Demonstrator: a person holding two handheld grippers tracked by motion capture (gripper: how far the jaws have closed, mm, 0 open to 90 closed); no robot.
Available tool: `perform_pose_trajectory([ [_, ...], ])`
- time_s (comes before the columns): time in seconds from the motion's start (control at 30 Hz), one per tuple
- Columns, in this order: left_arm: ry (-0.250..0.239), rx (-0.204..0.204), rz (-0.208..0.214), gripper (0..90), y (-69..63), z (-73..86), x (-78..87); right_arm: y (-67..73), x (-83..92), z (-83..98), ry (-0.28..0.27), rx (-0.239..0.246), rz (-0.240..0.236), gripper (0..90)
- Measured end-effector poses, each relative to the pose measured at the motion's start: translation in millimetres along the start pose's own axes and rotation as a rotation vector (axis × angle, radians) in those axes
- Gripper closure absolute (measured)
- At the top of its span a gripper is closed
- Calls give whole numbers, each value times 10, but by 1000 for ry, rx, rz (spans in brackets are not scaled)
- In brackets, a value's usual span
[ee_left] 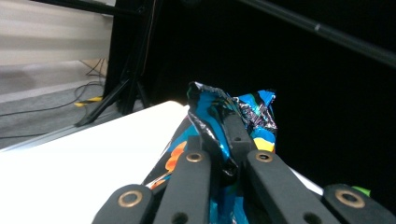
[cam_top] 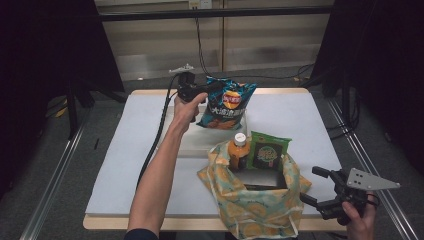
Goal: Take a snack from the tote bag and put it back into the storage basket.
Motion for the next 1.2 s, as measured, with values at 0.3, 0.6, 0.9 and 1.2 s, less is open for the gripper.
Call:
perform_pose_trajectory([
  [0.3, 11, -34, -79, 867, 148, 32, 37, -4, -6, 1, 0, -6, 0, 17],
  [0.6, 47, -60, -137, 791, 259, -3, 87, 0, -13, 4, 6, -10, 1, 16],
  [0.9, 77, -105, -165, 674, 263, -66, -45, -2, -19, 8, 8, -12, 0, 16],
  [1.2, 95, -91, -226, 357, 336, -65, -35, 5, -20, 6, 7, -11, -7, 16],
])
Point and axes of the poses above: each handheld gripper's, and its own axes: x roughly backward along the jaws, z roughly out of its underside, y roughly to its left, the point moved 4 cm from there along -x, roughly forward along the jaws, and after that the axes turned 1 degree about x, right-handed, at the moved point
